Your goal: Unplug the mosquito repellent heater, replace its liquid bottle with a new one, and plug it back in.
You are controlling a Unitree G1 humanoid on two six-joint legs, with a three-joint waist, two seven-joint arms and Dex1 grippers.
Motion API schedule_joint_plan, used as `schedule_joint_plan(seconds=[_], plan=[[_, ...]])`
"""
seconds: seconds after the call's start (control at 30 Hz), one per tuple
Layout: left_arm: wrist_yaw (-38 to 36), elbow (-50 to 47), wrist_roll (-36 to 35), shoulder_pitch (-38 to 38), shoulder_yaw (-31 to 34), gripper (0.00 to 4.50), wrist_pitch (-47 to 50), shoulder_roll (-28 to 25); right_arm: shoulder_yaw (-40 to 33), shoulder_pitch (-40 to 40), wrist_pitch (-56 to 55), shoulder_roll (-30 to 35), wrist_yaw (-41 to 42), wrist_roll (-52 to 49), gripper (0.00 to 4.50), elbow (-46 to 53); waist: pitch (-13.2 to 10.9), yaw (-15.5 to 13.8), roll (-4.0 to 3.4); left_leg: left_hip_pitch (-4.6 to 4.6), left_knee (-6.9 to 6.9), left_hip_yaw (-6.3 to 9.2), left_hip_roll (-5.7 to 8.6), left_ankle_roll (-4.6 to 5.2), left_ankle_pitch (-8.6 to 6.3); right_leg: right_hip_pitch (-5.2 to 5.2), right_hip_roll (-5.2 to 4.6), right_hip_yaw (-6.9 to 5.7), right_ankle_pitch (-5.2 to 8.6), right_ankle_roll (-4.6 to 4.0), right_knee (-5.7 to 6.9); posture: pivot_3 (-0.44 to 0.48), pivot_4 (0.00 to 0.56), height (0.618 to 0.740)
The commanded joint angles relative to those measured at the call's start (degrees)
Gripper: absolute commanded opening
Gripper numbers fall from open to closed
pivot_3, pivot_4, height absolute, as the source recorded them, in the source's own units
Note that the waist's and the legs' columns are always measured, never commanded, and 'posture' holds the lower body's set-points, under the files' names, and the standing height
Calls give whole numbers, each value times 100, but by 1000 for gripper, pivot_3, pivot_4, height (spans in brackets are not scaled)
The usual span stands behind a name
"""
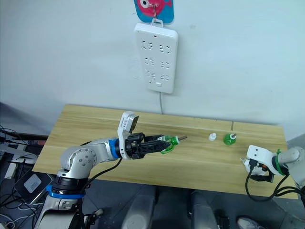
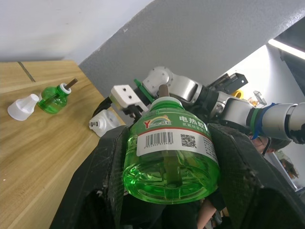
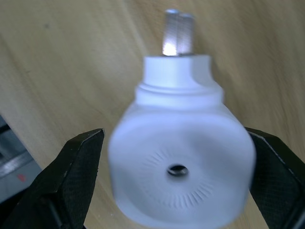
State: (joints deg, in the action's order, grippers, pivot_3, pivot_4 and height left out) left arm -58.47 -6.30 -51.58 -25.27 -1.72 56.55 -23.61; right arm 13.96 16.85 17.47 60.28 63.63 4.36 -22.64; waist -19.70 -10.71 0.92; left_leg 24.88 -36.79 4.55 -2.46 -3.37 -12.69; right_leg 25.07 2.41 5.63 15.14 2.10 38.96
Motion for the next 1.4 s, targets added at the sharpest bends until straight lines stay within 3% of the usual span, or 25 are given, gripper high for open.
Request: schedule_joint_plan(seconds=[0.03,0.4,0.5,0.6,0.8,0.97,1.13,1.23,1.4], plan=[[-137,-109,-17,17,-58,2249,-119,8,-209,50,561,-54,124,-143,4471,126,0,0,0,0,1,1,0,0,0,0,0,-1,0,0,0,368,354,740],[-180,-125,-2,22,-66,2249,-129,-40,-116,176,533,-67,239,-4,4471,26,-1,-1,0,0,1,1,1,0,0,0,0,-2,0,0,0,375,348,740],[-166,-139,-7,43,-62,2249,-125,-43,-112,179,487,-48,262,30,3929,-13,0,-3,-1,0,1,0,1,0,0,0,-1,-1,0,0,0,378,344,740],[-171,-155,-1,74,-73,2249,-132,-50,-105,129,345,12,287,99,3031,-12,0,-2,0,-1,-1,1,0,0,0,-3,-1,-2,0,0,0,376,342,740],[-156,-116,11,30,-78,2249,-149,-14,-214,95,139,71,290,146,3028,-71,0,-2,0,-1,-2,1,1,0,0,-2,-1,-1,-1,1,1,374,342,740],[-288,-139,-35,18,-70,2249,-159,-50,-757,0,727,485,1060,-583,3028,498,-5,-2,-11,0,-1,1,2,0,0,-1,-1,-2,-1,0,1,369,339,740],[-373,-261,-273,14,-42,2249,-17,30,-1871,-511,4090,1305,2347,-2860,3028,2239,-14,5,-28,0,0,6,3,1,-1,-3,-3,-6,-12,-20,3,335,338,740],[-210,-289,-724,-138,130,2249,228,282,-2897,120,6900,1565,2403,-4712,3028,2793,-17,40,-33,0,-2,7,-2,1,-1,-4,-1,-8,-11,-16,2,306,332,740],[-157,-286,-1072,-262,123,2249,430,507,-2905,904,7503,1995,917,-7575,3028,2322,-18,67,-35,-1,-10,6,1,1,-1,-13,-1,-10,-8,2,-4,262,322,740]])
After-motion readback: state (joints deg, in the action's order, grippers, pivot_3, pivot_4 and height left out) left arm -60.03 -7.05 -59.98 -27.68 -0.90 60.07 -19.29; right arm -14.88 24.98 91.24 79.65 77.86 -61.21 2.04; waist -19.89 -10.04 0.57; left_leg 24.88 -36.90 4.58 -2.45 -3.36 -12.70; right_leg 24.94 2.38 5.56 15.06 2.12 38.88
